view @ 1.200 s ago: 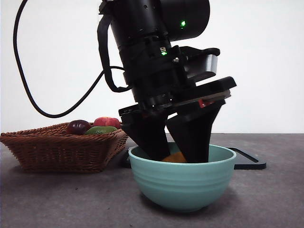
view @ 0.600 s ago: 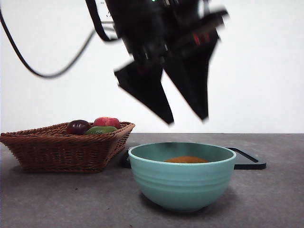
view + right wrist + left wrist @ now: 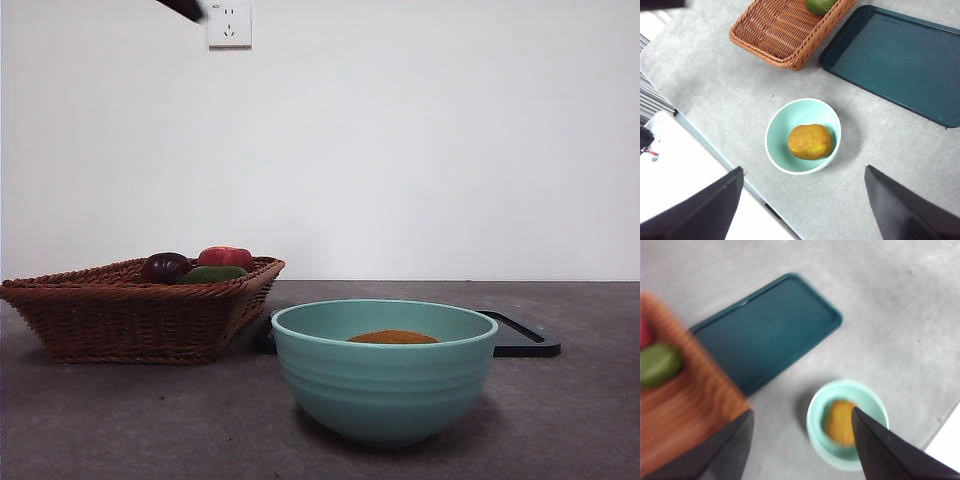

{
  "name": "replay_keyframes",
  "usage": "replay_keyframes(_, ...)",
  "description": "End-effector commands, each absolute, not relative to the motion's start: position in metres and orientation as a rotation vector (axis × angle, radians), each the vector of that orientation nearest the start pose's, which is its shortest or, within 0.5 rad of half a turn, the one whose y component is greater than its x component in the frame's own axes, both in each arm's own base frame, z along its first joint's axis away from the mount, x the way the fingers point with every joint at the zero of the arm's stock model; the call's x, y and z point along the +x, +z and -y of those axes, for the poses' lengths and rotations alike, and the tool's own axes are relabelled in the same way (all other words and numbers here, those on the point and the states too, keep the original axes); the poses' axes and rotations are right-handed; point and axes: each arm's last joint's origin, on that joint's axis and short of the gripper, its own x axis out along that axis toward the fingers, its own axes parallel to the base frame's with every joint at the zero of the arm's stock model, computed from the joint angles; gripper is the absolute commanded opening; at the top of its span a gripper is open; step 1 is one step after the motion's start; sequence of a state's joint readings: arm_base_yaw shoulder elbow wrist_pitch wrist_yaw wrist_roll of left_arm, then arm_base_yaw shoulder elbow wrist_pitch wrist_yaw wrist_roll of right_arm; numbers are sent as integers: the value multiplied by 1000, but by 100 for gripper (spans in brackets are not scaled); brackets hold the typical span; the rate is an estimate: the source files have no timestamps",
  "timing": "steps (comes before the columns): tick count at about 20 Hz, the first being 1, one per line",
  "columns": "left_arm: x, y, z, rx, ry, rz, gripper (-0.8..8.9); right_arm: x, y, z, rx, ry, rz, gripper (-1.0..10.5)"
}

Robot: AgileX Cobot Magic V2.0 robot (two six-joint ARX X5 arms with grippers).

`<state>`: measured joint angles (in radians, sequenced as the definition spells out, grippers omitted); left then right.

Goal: Pick up the wifruite, put it on the bowl, pick up the plate, put it on desk

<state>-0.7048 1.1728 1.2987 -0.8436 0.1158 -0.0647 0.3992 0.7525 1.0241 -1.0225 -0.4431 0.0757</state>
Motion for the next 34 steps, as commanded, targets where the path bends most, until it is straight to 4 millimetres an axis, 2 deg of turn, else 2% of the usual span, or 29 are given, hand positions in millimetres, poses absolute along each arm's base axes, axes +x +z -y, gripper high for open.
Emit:
replay_keyframes(1,159,379,134,141,-805,-727,315,102,349,-57,83,781,-785,388)
replay_keyframes(3,146,373,121,114,-842,-738,315,102,349,-57,81,781,-784,388)
replay_keyframes(6,126,352,108,92,-915,-799,313,102,349,-57,79,776,-784,388)
replay_keyframes(9,111,329,102,50,-1044,-907,312,102,348,-57,79,776,-784,388)
replay_keyframes(11,109,323,101,47,-1051,-937,312,102,348,-57,79,776,-784,388)
replay_keyframes(25,111,325,103,43,-1058,-896,312,107,344,-59,100,750,-831,387)
replay_keyframes(28,111,325,103,42,-1059,-890,312,119,327,-64,95,718,-909,387)
replay_keyframes(34,111,325,103,43,-1060,-890,312,150,265,-83,137,706,-1000,387)
